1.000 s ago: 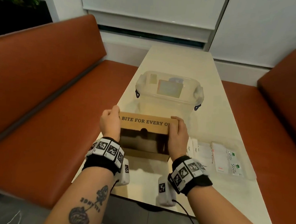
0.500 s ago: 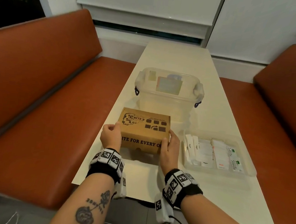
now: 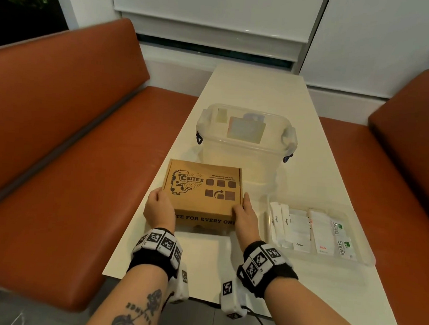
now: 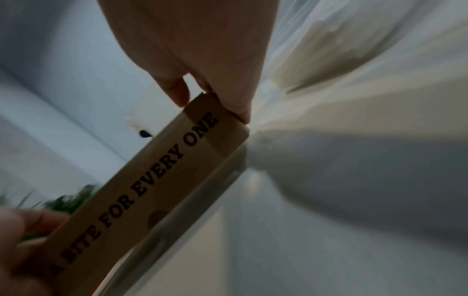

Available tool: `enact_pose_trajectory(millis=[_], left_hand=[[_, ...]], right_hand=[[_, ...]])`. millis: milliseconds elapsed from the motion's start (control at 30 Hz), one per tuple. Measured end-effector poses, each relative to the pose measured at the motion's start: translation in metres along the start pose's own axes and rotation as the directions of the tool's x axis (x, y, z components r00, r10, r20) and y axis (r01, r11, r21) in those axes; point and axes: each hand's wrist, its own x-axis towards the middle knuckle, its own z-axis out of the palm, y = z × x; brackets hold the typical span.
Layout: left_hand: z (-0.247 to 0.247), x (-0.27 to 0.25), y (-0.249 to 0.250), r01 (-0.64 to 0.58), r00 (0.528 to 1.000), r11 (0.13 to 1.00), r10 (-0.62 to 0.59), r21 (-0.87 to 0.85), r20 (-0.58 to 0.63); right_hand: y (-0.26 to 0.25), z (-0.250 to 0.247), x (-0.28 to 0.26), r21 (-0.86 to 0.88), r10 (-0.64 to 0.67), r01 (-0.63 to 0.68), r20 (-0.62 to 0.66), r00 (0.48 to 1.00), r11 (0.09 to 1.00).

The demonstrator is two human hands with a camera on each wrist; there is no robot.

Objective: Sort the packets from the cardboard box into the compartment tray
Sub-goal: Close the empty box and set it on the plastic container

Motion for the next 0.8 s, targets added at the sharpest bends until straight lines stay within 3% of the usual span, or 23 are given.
enact_pose_trajectory(millis=[167, 367, 533, 667, 800], left_hand=[[-0.006, -0.008, 0.019, -0.116, 0.969, 0.977, 0.073, -0.177, -0.234], [-0.004, -0.009, 0.062, -0.316, 0.911, 0.902, 0.201, -0.295, -0.361], [0.014, -0.013, 0.104, -0.355, 0.901, 0.873, 0.225, -0.334, -0.370], [0.027, -0.012, 0.134, -0.385, 0.902, 0.831, 0.246, -0.402, -0.355], [0.053, 0.002, 0.169, -0.403, 0.914, 0.850, 0.361, -0.339, -0.183]], right_hand=[[-0.012, 0.010, -0.010, -0.116, -0.304, 0.300, -0.012, 0.953, 0.947], [-0.048, 0.009, -0.010, -0.196, -0.460, 0.434, -0.115, 0.880, 0.879], [-0.107, -0.008, 0.006, -0.219, -0.587, 0.548, -0.200, 0.785, 0.807], [-0.136, -0.017, 0.019, -0.207, -0.590, 0.554, -0.206, 0.781, 0.806], [-0.161, -0.034, 0.052, -0.191, -0.552, 0.520, -0.216, 0.805, 0.833]])
